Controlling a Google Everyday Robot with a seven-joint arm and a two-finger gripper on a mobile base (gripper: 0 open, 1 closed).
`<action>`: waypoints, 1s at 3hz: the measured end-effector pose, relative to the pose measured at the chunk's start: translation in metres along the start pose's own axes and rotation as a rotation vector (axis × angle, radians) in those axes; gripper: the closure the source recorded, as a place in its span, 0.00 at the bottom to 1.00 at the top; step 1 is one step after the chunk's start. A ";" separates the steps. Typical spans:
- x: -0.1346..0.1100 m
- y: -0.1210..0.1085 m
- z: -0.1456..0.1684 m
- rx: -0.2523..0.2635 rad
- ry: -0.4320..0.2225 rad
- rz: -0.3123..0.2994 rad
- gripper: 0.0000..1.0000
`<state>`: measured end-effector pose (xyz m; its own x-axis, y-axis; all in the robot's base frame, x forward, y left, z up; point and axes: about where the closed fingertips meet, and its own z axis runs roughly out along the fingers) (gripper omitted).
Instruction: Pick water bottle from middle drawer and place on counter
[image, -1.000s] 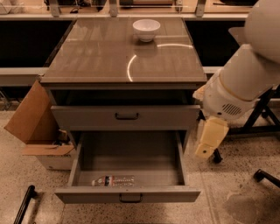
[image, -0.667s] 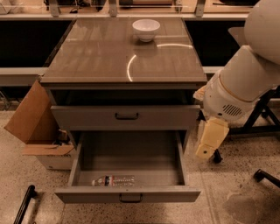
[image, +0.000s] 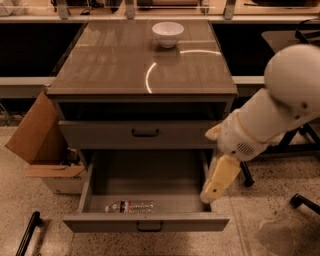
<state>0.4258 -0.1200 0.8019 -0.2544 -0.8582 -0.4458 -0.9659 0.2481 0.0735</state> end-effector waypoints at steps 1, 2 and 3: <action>-0.003 0.013 0.084 -0.113 -0.051 0.052 0.00; -0.017 0.025 0.172 -0.185 -0.079 0.100 0.00; -0.017 0.025 0.172 -0.187 -0.077 0.099 0.00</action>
Offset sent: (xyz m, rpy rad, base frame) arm -0.0193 0.1529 -0.2132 0.1707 0.2831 -0.0189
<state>0.4140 -0.0222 0.6582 -0.3509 -0.7951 -0.4947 -0.9303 0.2358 0.2810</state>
